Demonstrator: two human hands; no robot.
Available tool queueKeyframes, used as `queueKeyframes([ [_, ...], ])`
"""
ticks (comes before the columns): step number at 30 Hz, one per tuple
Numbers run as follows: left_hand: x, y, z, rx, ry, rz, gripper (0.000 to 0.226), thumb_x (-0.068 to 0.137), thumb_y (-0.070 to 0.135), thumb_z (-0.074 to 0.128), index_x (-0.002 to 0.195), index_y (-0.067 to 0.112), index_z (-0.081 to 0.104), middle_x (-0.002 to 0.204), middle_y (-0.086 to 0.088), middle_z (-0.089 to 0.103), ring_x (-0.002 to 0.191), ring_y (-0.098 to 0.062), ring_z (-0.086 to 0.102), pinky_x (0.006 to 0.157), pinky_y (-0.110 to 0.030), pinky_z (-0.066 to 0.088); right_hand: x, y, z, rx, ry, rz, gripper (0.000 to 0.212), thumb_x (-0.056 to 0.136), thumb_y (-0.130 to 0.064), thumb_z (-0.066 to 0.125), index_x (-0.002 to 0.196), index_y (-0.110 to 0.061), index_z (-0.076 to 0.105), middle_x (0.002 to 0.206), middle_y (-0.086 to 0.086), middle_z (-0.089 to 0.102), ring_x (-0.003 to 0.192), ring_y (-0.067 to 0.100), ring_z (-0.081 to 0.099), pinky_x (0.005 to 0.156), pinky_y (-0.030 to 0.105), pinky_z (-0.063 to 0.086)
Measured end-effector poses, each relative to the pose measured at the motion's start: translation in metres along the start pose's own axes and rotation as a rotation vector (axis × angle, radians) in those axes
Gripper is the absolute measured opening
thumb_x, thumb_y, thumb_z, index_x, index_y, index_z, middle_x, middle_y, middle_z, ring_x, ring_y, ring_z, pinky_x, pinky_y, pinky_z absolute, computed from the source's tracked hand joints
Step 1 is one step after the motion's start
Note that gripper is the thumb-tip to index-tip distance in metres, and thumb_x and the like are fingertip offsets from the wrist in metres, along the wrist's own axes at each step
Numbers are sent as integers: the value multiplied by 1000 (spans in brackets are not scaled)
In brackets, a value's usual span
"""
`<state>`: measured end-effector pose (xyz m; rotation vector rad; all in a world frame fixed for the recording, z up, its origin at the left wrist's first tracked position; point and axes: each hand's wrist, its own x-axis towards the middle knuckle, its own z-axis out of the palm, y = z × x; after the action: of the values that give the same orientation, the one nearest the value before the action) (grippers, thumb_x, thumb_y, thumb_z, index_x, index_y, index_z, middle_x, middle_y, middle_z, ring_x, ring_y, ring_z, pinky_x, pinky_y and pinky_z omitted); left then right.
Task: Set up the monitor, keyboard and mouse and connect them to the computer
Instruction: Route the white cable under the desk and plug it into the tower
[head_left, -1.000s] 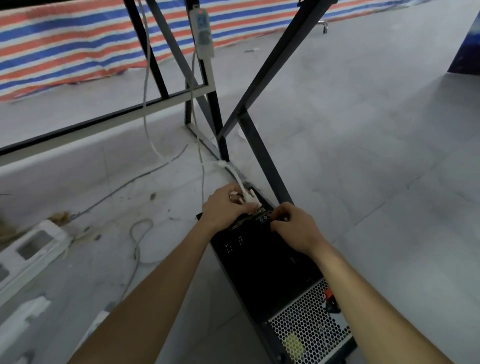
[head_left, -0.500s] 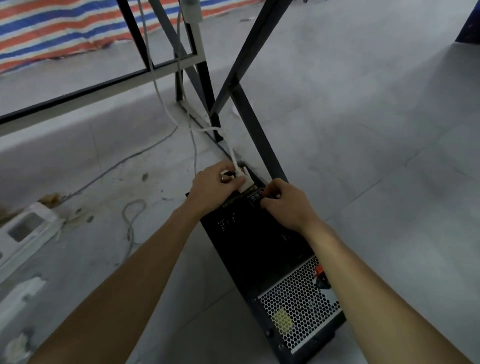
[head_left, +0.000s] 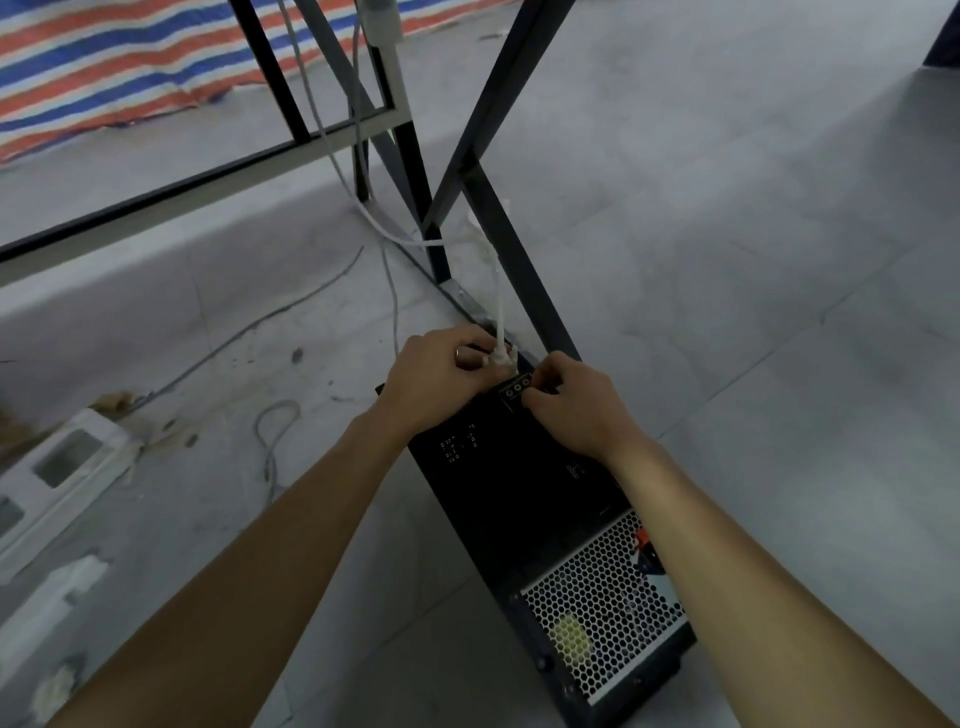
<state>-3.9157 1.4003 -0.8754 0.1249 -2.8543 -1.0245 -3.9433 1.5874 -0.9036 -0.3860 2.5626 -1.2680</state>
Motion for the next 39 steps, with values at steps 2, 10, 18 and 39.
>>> queueKeyframes([
  [2,-2,-1,6,72,57,29,30,79,61,71,97,38,69,79,20,71,82,-2,67,78,-30,54,-1,0,0,-3,-6,-5,10,87,-30,62,95,-26,59,104,1,61,86,16,57,75,32,48],
  [10,-16,-8,16,139,269,122,27,83,51,73,96,27,72,78,11,65,77,-4,57,69,-14,43,-7,3,-1,34,39,-19,11,89,-26,63,100,-27,62,104,-4,62,91,11,57,73,24,42],
  [18,-14,3,16,198,273,66,37,86,55,69,107,25,73,93,3,78,88,-16,72,74,-25,52,6,-2,7,48,129,-72,13,90,-20,61,100,-27,63,96,-9,63,88,8,58,65,7,35],
  [39,-1,16,-11,-504,45,-268,42,84,59,69,113,29,72,93,8,76,80,-9,71,72,-24,52,7,-34,3,271,299,-121,11,94,-28,68,104,-25,65,89,-19,64,84,-8,61,65,-4,39],
])
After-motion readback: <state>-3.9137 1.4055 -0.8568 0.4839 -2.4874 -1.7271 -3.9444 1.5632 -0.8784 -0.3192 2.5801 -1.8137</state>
